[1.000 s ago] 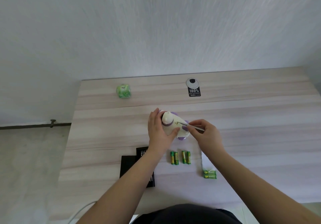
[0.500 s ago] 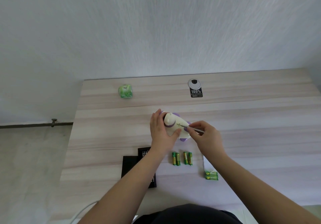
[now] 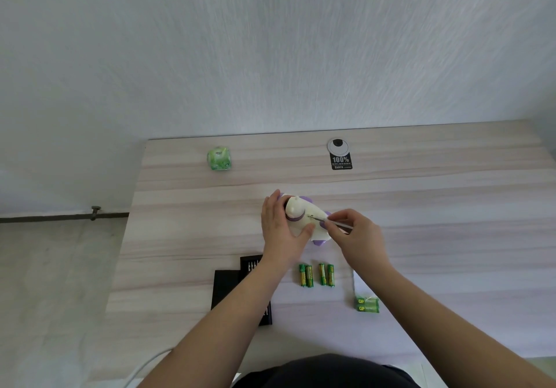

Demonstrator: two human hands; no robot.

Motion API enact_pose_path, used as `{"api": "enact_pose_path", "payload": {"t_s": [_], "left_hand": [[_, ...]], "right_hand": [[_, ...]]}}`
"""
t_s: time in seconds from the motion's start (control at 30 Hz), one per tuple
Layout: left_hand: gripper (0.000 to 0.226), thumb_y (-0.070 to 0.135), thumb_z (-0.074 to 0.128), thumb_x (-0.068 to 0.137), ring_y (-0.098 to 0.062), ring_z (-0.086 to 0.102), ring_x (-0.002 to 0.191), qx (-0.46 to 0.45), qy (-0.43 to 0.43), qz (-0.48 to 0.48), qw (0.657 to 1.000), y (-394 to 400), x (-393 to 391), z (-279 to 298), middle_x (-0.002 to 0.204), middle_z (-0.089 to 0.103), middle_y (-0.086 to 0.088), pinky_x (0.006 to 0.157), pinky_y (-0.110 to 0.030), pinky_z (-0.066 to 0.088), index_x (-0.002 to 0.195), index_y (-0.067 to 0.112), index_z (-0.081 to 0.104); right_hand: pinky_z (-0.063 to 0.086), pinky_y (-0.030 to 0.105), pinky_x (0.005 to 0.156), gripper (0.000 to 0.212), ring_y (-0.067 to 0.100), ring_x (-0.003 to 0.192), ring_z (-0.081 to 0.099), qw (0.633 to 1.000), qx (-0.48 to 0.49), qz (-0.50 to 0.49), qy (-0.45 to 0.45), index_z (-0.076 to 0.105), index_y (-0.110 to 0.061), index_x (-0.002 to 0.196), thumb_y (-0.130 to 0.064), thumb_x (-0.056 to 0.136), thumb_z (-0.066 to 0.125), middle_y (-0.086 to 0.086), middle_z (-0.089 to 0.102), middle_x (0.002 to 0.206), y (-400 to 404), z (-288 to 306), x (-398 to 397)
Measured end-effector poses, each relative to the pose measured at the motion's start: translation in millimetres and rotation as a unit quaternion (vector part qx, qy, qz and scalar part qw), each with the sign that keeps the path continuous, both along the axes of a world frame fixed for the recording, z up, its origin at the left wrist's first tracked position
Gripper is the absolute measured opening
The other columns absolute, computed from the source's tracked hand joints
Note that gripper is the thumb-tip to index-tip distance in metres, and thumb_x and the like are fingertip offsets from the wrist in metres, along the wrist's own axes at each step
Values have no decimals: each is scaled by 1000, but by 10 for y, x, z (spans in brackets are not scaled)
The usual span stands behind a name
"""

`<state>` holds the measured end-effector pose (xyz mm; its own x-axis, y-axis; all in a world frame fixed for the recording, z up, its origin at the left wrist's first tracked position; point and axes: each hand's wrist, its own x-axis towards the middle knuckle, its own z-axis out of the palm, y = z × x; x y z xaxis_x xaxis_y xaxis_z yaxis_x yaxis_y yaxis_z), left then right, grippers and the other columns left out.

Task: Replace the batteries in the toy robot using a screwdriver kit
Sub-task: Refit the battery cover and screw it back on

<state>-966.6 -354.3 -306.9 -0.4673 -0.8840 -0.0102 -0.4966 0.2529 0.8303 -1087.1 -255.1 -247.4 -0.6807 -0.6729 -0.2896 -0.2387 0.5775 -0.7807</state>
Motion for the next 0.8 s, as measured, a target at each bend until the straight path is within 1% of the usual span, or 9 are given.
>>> {"api": "enact_pose_path", "payload": {"t_s": [0.13, 0.2, 0.27, 0.33, 0.4, 0.53, 0.6, 0.67, 0.8], "left_hand": [[77, 33, 75, 70, -28, 24, 141, -6, 1, -1, 1000, -3, 4, -15, 150, 30, -7, 114, -50, 27, 134, 6, 41], [76, 28, 78, 71, -27, 24, 141, -7, -5, -1, 1000, -9, -1, -18, 150, 29, -7, 114, -49, 27, 134, 5, 42], [76, 32, 76, 70, -29, 26, 140, -12, -4, 0, 1000, -5, -11, -20, 149, 31, -9, 114, -49, 27, 133, 4, 43], [76, 41, 70, 70, -29, 28, 139, -18, 0, 8, 1000, 4, -13, -24, 147, 34, -9, 113, -49, 29, 131, 5, 45], [76, 44, 68, 69, -29, 30, 138, -21, 4, 15, 1000, 11, -12, -33, 146, 35, -9, 113, -48, 30, 130, 5, 46], [76, 45, 69, 69, -26, 29, 139, -20, 6, 15, 1000, 8, -14, -51, 147, 35, -6, 114, -46, 28, 131, 7, 45], [75, 38, 75, 71, -25, 27, 140, -19, 1, 14, 1000, 1, -21, -61, 148, 34, -6, 115, -45, 27, 132, 7, 45], [75, 33, 79, 71, -24, 26, 141, -23, -5, 15, 1000, -7, -32, -68, 148, 33, -5, 115, -44, 26, 133, 8, 45], [75, 31, 80, 71, -24, 25, 141, -25, -9, 16, 1000, -15, -36, -70, 149, 33, -5, 116, -43, 24, 134, 9, 45]], "right_hand": [[50, 19, 67, 6, -2, 84, 65, 999, 5, 33, 29, 66, -29, 87, -32, 84, 71, -19, 70, 87, -29, 35, -19], [52, 23, 68, 6, 5, 82, 66, 996, 21, 69, 59, 66, -25, 88, -29, 86, 69, -14, 71, 85, -67, 83, -48], [53, 30, 69, 7, 14, 80, 67, 984, 50, 126, 116, 65, -22, 91, -28, 87, 65, -8, 72, 87, -128, 152, -84], [52, 33, 71, 11, 22, 84, 66, 959, 87, 197, 185, 64, -20, 97, -26, 89, 60, -2, 73, 93, -216, 232, -115], [50, 34, 69, 14, 28, 86, 64, 922, 131, 261, 253, 62, -19, 101, -24, 91, 54, 2, 71, 94, -325, 314, -134], [37, 31, 60, 16, 29, 74, 55, 838, 192, 365, 357, 56, -18, 103, -16, 91, 45, 6, 65, 91, -510, 454, -126], [35, 31, 60, 19, 29, 73, 54, 809, 210, 395, 381, 55, -17, 104, -10, 89, 46, 5, 63, 93, -570, 502, -130], [37, 31, 60, 23, 29, 80, 60, 788, 218, 422, 391, 54, -16, 106, -8, 85, 52, 4, 63, 96, -619, 549, -141], [34, 30, 60, 27, 27, 84, 61, 756, 228, 467, 398, 53, -18, 103, -7, 80, 62, 2, 63, 97, -710, 652, -134]]}}
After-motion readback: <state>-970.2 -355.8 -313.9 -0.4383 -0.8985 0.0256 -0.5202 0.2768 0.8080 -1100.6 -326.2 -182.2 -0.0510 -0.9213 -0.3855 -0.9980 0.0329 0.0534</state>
